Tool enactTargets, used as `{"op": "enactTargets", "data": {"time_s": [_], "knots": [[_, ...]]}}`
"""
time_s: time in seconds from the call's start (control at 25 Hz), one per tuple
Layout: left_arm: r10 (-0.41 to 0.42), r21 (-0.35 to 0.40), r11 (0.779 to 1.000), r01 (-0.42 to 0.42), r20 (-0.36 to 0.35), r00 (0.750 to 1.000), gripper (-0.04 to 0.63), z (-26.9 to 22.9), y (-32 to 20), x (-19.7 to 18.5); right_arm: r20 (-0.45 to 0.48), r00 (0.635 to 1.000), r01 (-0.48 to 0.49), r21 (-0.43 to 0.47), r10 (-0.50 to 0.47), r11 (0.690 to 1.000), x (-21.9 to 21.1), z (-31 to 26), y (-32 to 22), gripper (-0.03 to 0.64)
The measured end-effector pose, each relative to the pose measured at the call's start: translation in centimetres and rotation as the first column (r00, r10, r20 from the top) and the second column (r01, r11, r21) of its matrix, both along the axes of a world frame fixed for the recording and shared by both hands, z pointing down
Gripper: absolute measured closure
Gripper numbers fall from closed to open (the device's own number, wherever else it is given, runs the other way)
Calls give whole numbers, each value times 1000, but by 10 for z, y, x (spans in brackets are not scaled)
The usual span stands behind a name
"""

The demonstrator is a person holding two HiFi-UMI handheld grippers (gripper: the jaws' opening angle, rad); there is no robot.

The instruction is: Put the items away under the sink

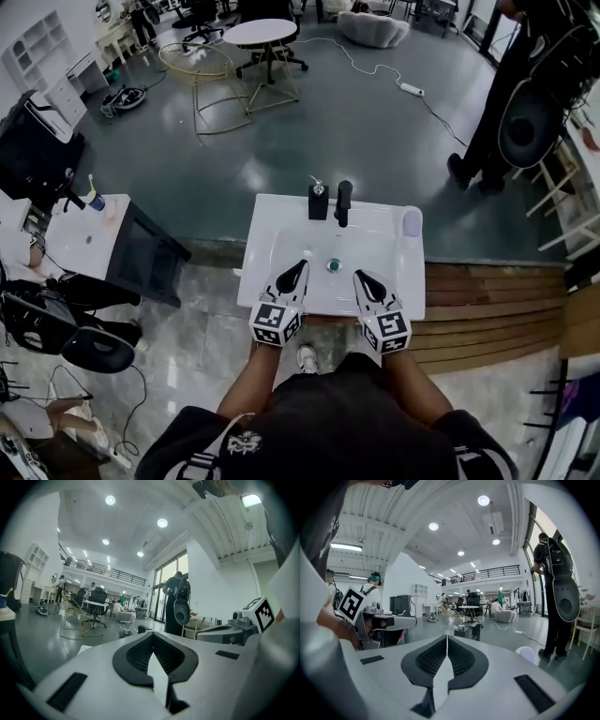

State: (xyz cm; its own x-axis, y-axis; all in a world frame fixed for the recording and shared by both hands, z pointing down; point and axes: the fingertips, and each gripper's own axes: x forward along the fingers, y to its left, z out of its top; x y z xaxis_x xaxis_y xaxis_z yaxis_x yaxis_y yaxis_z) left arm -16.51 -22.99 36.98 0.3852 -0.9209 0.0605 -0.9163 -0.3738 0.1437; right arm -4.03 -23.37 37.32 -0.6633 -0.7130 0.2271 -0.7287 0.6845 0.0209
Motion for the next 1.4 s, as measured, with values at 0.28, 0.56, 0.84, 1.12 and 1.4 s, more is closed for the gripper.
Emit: {"op": "enactTargets", "data": {"time_s": [0.28,0.56,0.84,1.12,1.4], "knots": [[6,-4,1000,-6,13,1000,589,7,-41,12,-12,1000,18,7,-18,1000,5,6,-46,592],[-80,-23,996,81,36,996,588,17,-80,16,20,999,30,-35,-30,999,11,22,-84,592],[-165,-43,985,169,95,982,498,41,-119,17,36,998,47,-58,-44,997,15,37,-112,592],[-269,-86,955,285,159,950,364,77,-153,10,39,997,61,-65,-59,996,13,49,-132,592],[-317,-143,929,342,175,932,321,103,-190,3,32,999,-28,-95,31,995,20,69,-156,592]]}}
